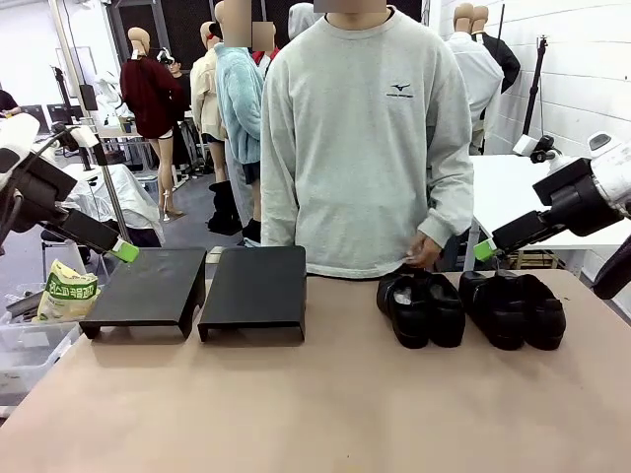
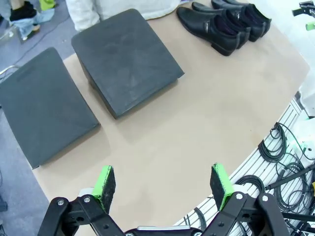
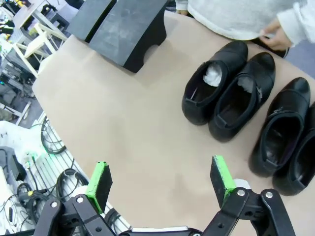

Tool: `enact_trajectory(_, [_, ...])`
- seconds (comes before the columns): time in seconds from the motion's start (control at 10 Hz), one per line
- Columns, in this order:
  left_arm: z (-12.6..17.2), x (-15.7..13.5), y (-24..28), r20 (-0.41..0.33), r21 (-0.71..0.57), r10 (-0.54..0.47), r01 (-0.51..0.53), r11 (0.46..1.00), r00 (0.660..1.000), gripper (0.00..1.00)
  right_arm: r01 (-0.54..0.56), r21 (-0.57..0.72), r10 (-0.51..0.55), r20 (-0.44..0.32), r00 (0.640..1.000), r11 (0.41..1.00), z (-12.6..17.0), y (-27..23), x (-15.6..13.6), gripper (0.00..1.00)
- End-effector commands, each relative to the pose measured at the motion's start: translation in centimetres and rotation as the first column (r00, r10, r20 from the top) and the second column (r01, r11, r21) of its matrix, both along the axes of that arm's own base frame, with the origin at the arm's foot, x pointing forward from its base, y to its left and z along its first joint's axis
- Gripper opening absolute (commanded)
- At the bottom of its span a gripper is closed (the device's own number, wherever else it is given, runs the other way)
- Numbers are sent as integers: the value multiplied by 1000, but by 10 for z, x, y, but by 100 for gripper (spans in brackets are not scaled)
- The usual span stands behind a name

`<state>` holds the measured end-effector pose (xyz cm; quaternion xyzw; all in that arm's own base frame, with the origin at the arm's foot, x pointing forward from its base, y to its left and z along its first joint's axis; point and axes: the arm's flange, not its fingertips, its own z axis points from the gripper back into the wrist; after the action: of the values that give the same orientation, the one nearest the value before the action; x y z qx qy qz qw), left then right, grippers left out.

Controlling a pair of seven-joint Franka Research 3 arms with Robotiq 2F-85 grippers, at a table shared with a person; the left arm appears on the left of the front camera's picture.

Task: Organize the shoes by placing them on the stand.
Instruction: Pick up one Shoe and place it in the middle of the table.

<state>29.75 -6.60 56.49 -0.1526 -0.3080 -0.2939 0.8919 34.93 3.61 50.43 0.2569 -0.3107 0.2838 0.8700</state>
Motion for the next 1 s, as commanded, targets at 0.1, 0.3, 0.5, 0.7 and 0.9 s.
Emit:
enact_trajectory(0.1, [-28,-21,0,6,-8,-1,1,1000,1000,100,-10,4,10,3,1000,1000,-11,-1,-3,100])
enact_trajectory(0.3, [-25,-21,1,19,-37,55,-54,998,998,100,34,-8,-33,27,999,999,-13,-2,1,100])
enact_trajectory(0.5, [1,-1,-2,3,3,-1,1,1000,1000,100,8,-9,-8,-4,1000,1000,-2,-2,1,100])
enact_trajectory(0.7, [1,-1,-2,3,3,-1,1,1000,1000,100,8,-9,-8,-4,1000,1000,-2,-2,1,100])
enact_trajectory(0.9, [1,-1,-2,3,3,-1,1,1000,1000,100,8,-9,-8,-4,1000,1000,-2,-2,1,100])
